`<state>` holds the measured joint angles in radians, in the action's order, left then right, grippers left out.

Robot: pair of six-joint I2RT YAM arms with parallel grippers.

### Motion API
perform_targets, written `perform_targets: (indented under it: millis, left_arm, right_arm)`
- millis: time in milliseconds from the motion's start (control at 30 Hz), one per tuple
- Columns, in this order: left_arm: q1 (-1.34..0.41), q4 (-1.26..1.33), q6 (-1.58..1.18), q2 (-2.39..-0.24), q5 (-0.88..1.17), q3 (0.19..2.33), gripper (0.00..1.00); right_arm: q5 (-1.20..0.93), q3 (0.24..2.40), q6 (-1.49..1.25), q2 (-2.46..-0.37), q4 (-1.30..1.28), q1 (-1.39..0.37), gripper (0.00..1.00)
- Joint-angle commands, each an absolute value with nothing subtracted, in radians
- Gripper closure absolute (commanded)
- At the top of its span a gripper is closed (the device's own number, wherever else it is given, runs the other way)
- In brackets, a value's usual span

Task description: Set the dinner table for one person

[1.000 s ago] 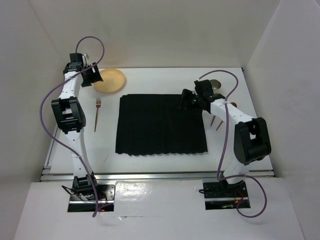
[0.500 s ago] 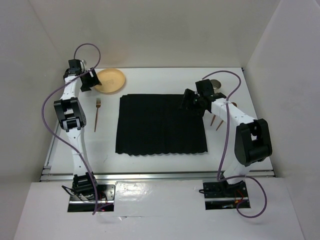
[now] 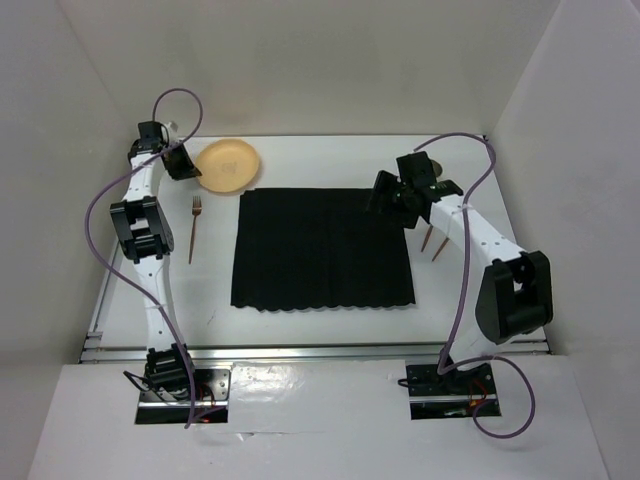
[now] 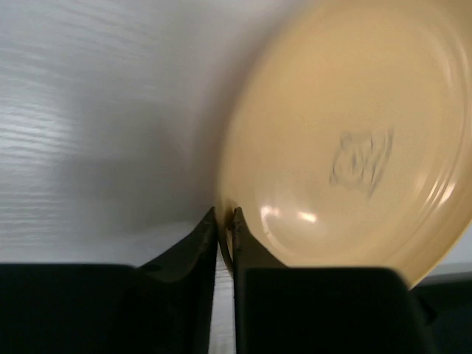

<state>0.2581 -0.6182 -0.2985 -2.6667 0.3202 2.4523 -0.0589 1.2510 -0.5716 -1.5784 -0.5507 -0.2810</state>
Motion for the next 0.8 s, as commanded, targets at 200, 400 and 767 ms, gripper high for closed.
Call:
perform_targets:
  millis: [200, 400, 767]
  left_arm:
    - [0.252, -0.575, -0.371, -2.627, 0.509, 2.381, 1.00]
    - [0.285, -0.453, -0.552, -2.537, 0.626, 2.329, 1.00]
    - [0.095, -0.724, -0.095, -2.182, 0.762, 2.113, 1.00]
  right_arm:
    - [-0.015, 1.230, -0.592, -1.419, -0.604, -0.282, 0.14]
    - [-0.006, 1.198, -0.592, -1.365, -0.644, -0.282, 0.14]
    - [0.167, 1.085, -0.770, -1.270, -0.756, -0.261, 0.13]
